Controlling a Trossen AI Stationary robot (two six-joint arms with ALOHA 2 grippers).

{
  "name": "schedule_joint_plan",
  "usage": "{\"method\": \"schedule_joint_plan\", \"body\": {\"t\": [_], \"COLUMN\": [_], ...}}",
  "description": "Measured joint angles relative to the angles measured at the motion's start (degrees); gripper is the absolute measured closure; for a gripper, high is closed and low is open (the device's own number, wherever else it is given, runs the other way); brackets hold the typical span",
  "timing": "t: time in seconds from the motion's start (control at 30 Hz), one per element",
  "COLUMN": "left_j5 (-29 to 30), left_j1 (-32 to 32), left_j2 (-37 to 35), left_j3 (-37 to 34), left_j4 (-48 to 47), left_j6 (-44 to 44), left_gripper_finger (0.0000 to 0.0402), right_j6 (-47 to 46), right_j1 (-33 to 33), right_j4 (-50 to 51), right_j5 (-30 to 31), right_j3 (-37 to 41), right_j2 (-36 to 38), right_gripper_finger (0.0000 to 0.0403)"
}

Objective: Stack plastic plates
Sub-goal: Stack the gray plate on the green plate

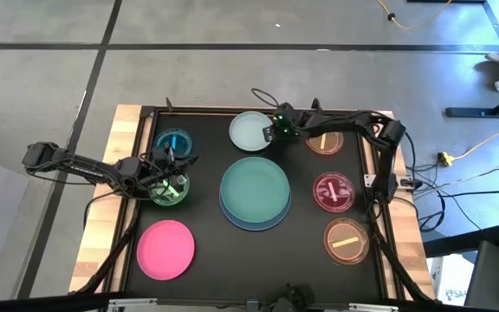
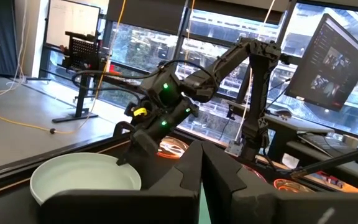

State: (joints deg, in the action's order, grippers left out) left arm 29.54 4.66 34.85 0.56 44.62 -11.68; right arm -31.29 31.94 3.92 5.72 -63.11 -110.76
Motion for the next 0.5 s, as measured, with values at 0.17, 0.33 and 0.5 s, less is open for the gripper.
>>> {"method": "schedule_joint_plan", "body": {"t": [0.17, 0.33, 0.5], "left_j5": [0.02, 0.02, 0.00], "left_j1": [-0.06, -0.06, -0.05], "left_j2": [0.02, 0.00, 0.02], "left_j3": [0.00, 0.00, 0.00], "left_j4": [0.00, 0.00, 0.00], "left_j6": [0.04, 0.04, 0.19], "left_gripper_finger": [0.0398, 0.0398, 0.0398], "right_j6": [0.01, 0.07, 0.40], "right_j1": [-0.02, -0.04, -0.04], "right_j4": [0.04, -0.29, -1.22], "right_j5": [-0.84, -1.40, -0.25], "right_j3": [0.00, -0.07, -0.07], "right_j2": [-0.85, -1.24, -1.24], "right_gripper_finger": [0.0248, 0.0313, 0.0393]}}
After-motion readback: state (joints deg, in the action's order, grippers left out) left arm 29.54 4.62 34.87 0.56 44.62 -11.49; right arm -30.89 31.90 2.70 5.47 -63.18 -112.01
